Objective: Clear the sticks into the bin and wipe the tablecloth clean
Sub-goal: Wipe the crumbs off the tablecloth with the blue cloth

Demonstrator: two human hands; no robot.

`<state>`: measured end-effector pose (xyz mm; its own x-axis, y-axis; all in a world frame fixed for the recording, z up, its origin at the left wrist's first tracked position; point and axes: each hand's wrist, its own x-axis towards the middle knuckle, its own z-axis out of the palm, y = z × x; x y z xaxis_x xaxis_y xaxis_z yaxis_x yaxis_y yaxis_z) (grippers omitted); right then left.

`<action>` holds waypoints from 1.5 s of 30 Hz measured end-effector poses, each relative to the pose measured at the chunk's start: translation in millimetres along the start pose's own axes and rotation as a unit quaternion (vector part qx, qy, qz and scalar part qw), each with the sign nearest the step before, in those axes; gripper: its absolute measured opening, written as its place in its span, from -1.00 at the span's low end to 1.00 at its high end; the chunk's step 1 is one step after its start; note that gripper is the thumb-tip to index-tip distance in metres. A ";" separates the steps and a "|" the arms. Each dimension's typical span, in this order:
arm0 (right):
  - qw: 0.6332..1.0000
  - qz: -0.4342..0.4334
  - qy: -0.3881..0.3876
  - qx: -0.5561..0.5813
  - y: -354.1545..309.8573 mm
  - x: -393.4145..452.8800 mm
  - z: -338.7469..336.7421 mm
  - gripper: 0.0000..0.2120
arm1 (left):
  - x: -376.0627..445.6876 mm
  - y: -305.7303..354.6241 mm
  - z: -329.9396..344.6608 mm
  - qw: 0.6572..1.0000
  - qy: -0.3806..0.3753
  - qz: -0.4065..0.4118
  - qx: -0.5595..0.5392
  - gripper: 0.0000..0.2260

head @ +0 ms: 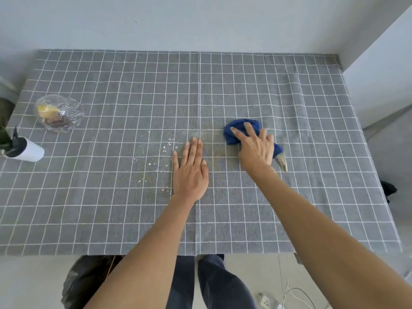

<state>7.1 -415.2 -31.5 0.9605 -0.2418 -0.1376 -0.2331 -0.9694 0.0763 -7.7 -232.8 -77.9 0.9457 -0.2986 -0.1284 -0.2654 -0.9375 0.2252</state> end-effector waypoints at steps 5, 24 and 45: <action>0.997 0.078 -0.016 0.006 24.8 4.8 -5.4 -0.44 | -0.4 -0.8 0.0 1.000 -0.002 0.002 -0.004 -0.48; 0.996 0.070 -0.003 0.048 28.3 -33.0 -2.0 -0.40 | -0.8 0.3 0.3 1.000 0.008 -0.001 0.004 -0.48; 0.996 -0.023 0.034 0.084 -0.9 -107.5 13.2 -0.35 | -1.2 2.1 0.2 1.000 0.016 -0.004 -0.006 -0.52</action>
<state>-98.0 -388.9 -29.8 0.9775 -0.1988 -0.0700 -0.2050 -0.9741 -0.0959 -9.5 -234.5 -77.4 0.9533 -0.2851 -0.0994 -0.2557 -0.9374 0.2364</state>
